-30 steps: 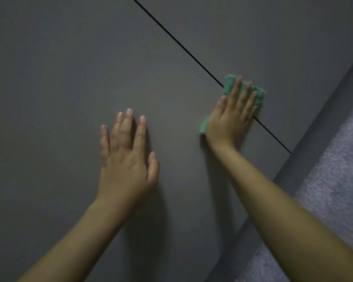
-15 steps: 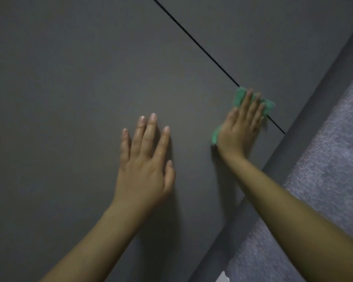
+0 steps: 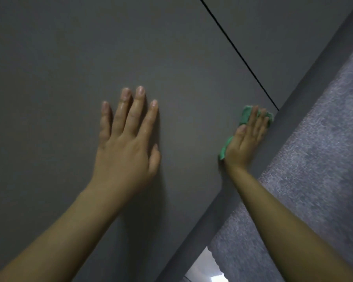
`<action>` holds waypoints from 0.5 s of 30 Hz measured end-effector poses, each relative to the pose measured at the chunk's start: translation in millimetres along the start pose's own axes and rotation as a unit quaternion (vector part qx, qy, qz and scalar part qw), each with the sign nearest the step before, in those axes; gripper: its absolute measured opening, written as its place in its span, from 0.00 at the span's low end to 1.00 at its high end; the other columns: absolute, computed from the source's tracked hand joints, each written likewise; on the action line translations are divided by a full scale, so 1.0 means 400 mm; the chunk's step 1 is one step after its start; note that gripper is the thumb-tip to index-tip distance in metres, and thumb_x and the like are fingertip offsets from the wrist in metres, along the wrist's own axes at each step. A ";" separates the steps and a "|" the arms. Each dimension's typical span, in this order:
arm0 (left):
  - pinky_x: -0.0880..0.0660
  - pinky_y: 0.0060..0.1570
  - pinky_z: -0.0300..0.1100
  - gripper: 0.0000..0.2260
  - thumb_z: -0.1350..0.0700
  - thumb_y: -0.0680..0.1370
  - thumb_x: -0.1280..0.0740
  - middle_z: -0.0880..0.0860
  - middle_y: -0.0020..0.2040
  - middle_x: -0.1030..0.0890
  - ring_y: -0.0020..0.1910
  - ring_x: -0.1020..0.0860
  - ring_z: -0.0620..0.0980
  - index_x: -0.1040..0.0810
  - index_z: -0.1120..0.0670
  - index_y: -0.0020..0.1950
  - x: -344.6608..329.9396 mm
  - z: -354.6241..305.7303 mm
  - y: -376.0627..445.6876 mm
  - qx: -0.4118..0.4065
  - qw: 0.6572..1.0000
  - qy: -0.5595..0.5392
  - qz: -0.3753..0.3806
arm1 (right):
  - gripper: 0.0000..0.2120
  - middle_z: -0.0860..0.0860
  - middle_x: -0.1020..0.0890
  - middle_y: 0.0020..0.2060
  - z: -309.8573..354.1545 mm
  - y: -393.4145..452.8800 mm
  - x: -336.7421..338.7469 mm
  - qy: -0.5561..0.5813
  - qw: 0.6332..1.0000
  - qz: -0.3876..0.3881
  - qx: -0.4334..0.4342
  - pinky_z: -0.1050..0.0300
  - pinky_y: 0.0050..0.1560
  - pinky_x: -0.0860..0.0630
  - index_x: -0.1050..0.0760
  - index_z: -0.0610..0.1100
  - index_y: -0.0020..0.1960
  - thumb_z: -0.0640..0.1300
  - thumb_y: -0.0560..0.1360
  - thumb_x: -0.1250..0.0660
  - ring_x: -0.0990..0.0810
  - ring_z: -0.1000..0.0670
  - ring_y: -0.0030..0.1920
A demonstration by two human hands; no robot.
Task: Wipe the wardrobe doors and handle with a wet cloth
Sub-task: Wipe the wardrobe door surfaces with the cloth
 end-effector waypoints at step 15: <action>0.57 0.73 0.51 0.31 0.48 0.72 0.46 0.60 0.77 0.44 0.77 0.48 0.58 0.35 0.57 0.74 0.050 0.011 -0.016 0.009 0.997 -0.025 0.065 | 0.25 0.43 0.48 0.77 0.222 -0.484 -0.034 -0.047 0.995 0.087 -0.003 0.42 0.75 0.54 0.49 0.44 0.78 0.51 0.83 0.59 0.50 0.39 0.76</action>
Point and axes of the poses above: each hand's wrist, its own y-axis towards the middle knuckle, its own x-axis out of the back of the hand, z = x × y, the point moved 2 cm from there along y, towards the middle knuckle
